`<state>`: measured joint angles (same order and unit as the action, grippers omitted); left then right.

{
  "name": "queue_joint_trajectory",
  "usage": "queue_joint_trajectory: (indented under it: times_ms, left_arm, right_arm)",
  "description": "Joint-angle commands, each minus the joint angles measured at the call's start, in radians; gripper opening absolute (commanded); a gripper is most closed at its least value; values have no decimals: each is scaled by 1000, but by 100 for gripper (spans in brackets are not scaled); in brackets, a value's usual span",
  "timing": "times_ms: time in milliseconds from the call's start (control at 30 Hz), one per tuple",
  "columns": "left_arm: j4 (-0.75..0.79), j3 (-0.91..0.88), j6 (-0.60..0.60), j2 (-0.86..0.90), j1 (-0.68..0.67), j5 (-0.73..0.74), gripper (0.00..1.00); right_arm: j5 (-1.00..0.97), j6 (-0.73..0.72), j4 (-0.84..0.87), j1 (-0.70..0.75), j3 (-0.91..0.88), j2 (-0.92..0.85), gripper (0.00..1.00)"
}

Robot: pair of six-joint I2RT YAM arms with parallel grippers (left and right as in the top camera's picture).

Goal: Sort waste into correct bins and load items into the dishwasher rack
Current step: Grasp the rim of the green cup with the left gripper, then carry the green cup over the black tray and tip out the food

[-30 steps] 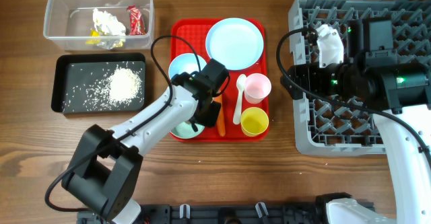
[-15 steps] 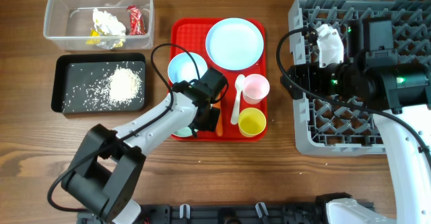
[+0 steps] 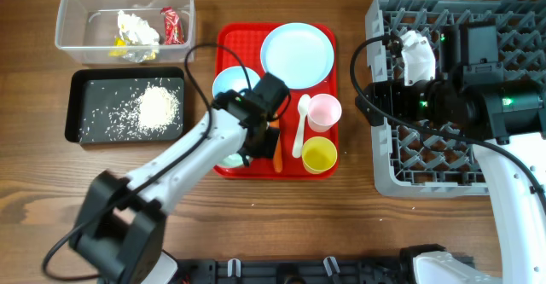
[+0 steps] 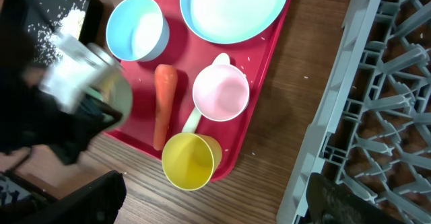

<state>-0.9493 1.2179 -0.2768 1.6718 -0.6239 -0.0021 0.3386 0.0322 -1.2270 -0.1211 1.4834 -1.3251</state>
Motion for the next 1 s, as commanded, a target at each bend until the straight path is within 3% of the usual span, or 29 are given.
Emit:
queue_joint_trajectory:
  times_ms: [0, 200, 400, 667, 967]
  left_arm:
    - [1, 59, -19, -116, 65, -3, 4]
    - [-8, 59, -15, -169, 232, 14, 4]
    - [26, 59, 74, -152, 484, 176, 4]
    - [82, 58, 255, -72, 864, 556, 4]
    - [179, 58, 352, 135, 1107, 921, 4]
  right_arm:
    - [-10, 17, -2, -4, -5, -13, 88]
    - [-10, 17, -2, -4, -5, -13, 88]
    - [-10, 18, -2, -4, -5, -13, 88]
    - [-10, 18, -1, -4, -5, -13, 88]
    - [-10, 17, 6, -4, -5, -13, 88]
